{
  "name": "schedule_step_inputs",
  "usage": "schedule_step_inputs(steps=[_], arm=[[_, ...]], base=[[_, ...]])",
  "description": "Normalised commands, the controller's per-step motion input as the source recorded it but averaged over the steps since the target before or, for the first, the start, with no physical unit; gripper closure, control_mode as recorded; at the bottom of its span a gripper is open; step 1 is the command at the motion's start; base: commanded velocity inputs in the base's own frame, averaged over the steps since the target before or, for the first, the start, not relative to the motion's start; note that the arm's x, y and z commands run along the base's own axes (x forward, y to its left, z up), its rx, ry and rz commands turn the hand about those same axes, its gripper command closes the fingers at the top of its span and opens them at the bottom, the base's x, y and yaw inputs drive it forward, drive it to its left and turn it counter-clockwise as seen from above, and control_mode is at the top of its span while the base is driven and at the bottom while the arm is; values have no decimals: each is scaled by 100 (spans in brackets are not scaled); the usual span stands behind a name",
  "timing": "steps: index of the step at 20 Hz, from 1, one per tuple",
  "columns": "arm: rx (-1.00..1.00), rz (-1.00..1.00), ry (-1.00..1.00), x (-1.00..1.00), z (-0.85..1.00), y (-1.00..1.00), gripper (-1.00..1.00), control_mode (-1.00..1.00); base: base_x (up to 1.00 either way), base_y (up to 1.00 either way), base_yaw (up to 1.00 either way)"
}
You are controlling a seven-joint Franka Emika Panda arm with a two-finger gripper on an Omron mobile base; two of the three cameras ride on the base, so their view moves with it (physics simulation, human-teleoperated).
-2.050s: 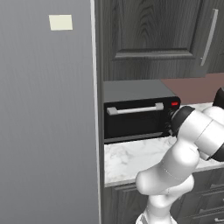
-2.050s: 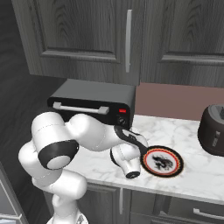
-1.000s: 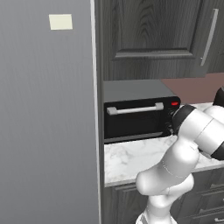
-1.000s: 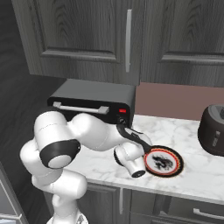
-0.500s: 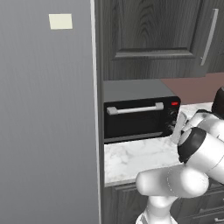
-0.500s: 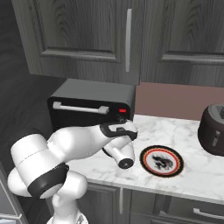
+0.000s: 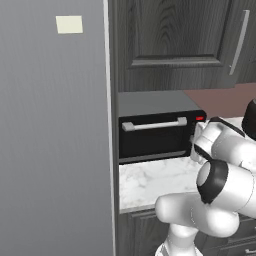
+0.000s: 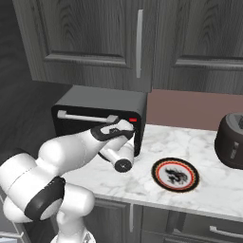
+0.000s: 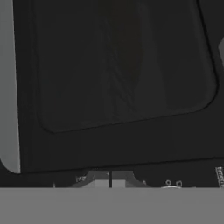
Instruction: Pull the toaster oven rack outwards. Pick up the baguette from the plate and place it on the toaster oven rack. Close the toaster oven door fully and set the temperature to the lowest setting.
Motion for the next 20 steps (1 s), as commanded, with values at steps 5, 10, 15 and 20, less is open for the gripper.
schedule_step_inputs(steps=[5, 10, 15, 20], arm=[[-1, 0, -1, -11, -25, -2, 100, -100], [0, 0, -7, -77, 0, -2, 100, -100], [-2, 0, -6, -42, 10, 0, -100, -100], [-6, 0, 1, -5, 16, 1, -100, -100]], base=[[0, 0, 0], [0, 0, 0], [0, 0, 0], [0, 0, 0]])
